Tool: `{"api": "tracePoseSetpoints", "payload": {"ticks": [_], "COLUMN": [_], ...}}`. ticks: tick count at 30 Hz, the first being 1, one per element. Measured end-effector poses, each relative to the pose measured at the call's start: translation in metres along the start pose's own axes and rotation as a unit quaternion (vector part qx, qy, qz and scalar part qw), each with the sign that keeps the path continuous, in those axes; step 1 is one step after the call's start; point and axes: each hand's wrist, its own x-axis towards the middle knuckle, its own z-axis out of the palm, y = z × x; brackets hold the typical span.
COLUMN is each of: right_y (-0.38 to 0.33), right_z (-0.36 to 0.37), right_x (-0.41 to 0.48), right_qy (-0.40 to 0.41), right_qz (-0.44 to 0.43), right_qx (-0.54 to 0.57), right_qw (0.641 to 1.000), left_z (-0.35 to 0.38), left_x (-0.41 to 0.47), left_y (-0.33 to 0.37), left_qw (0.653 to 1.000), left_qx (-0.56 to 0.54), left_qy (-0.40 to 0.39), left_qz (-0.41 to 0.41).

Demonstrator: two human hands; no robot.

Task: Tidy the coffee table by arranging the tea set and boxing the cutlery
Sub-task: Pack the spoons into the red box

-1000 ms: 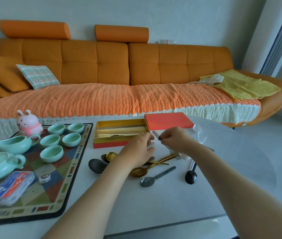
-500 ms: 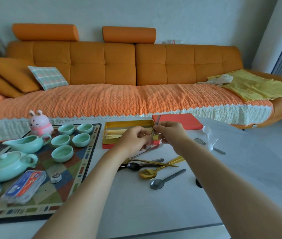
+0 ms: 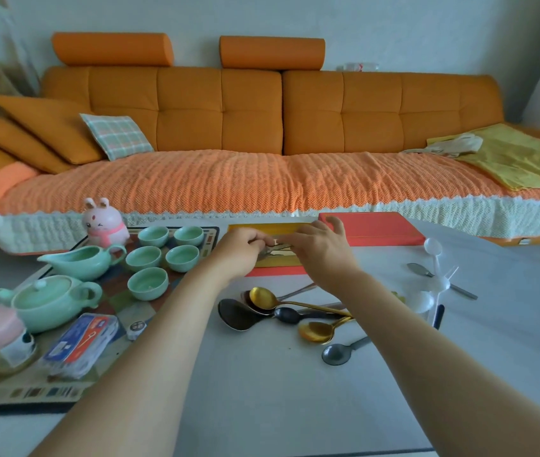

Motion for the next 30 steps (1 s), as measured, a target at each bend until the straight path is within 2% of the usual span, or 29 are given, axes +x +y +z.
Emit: {"api": "tracePoseSetpoints", "payload": {"ticks": [3,6,8,12,17,20,26,27,30], "right_y": [0.003,0.005,0.007,0.009,0.005,0.009,0.019,0.018,0.015], "right_z": [0.007,0.009,0.011,0.009,-0.006,-0.011,-0.029,-0.037,-0.056], "right_x": [0.004,0.007,0.007,0.005,-0.003,-0.007,-0.016,-0.017,-0.023], "right_qy": [-0.007,-0.074,-0.116,-0.182,-0.221,-0.222,-0.093,-0.106,-0.232], "right_qz": [0.029,0.092,0.121,0.138,0.112,0.106,0.052,0.058,0.092], "right_qx": [0.031,0.052,0.078,0.122,0.133,0.11,0.11,0.119,0.159], "right_qw": [0.999,0.992,0.983,0.966,0.96,0.963,0.988,0.986,0.955], "left_z": [-0.001,0.003,0.008,0.02,0.024,0.024,0.024,0.025,0.028], "left_x": [0.003,0.004,0.003,0.003,0.001,-0.003,-0.01,-0.012,-0.023], "left_y": [-0.009,-0.017,-0.016,-0.016,-0.013,-0.01,0.0,0.004,0.018], "left_qw": [0.997,0.98,0.971,0.966,0.96,0.962,0.944,0.943,0.951], "left_qx": [0.047,0.155,0.193,0.226,0.248,0.24,0.267,0.259,0.225], "left_qy": [0.051,0.07,0.041,-0.055,-0.062,-0.056,0.024,0.032,-0.002], "left_qz": [0.029,0.105,0.135,0.111,0.114,0.121,0.194,0.206,0.211]}}
